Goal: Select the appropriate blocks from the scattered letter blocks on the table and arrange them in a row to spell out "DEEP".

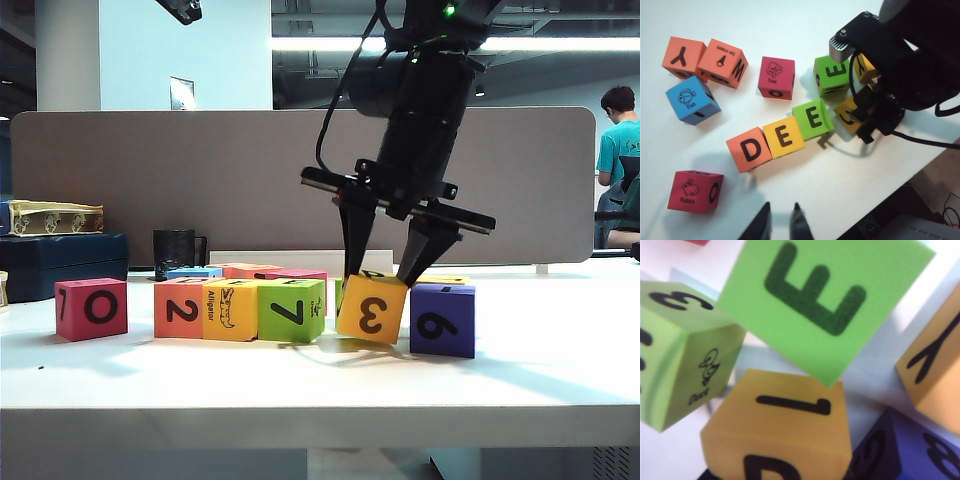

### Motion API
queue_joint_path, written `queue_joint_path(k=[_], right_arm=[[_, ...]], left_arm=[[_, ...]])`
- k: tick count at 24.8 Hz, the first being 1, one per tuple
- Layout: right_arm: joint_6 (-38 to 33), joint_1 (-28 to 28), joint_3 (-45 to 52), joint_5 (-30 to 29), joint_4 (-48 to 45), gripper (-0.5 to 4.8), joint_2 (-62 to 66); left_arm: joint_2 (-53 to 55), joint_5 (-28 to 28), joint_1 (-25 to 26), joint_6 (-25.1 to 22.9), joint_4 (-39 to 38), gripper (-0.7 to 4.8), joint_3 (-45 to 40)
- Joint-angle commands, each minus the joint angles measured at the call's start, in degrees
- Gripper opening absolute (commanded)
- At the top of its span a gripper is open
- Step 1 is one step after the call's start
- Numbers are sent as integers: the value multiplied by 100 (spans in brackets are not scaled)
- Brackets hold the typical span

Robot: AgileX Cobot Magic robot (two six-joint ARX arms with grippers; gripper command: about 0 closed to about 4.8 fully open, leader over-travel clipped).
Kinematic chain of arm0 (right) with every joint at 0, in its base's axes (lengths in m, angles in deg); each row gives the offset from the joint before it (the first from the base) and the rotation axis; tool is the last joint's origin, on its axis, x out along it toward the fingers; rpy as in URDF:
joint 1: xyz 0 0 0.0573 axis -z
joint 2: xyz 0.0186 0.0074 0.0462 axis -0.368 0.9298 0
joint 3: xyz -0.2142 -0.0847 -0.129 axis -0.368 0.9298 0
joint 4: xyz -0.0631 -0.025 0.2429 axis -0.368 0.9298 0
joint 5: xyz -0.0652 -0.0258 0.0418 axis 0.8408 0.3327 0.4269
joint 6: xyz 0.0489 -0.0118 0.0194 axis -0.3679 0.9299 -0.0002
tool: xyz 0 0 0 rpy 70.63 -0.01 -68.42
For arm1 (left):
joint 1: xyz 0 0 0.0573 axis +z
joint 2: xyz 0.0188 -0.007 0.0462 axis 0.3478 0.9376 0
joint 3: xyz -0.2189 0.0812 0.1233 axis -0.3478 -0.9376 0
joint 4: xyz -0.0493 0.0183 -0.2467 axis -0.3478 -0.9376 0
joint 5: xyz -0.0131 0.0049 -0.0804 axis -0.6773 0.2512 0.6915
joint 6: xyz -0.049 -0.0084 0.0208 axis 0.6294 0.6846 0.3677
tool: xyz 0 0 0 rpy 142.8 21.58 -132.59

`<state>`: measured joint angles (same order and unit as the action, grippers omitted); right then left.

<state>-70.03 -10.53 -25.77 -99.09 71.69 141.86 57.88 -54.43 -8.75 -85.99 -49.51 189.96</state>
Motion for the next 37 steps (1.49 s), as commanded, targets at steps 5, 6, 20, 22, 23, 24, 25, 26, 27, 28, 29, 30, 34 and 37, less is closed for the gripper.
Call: queue_joint_path(k=[5,6,20,22,23,24,25,26,27,28,29,30,34,37], right_arm=[[13,-9,-11,2,-337,151,4],[13,-9,-11,2,-356,170,4],[15,-7,-13,0,-396,348,-2],[15,-7,-15,-2,-398,348,-2],[15,-7,-15,-4,-396,348,-2],[13,-7,-17,-9,-398,348,-2],[15,-7,-22,-24,-402,348,-4],[15,-7,-31,-24,-400,348,-4],[15,-4,-50,-22,-396,348,-4],[15,0,-76,-22,-385,348,-7],[15,2,-120,-20,-350,348,-9],[31,11,-192,-20,-306,348,-9],[133,57,-555,20,-107,348,-9],[420,131,-944,31,223,347,-17]], left_arm=[[-33,22,-4,2,-24,48,15],[-33,22,-4,2,-24,48,15],[-33,24,-7,2,-66,48,15],[-33,24,-7,2,-66,48,15],[-33,24,-7,2,-66,48,15],[-33,24,-7,2,-66,48,15],[-33,24,-7,2,-66,48,15],[-33,24,-7,2,-66,48,15],[-33,24,-7,2,-66,48,15],[-33,24,-7,2,-66,48,15],[-33,24,-7,2,-66,48,15],[-33,24,-7,2,-66,48,15],[-33,24,-7,2,-68,48,15],[-33,24,-7,0,-66,48,15]])
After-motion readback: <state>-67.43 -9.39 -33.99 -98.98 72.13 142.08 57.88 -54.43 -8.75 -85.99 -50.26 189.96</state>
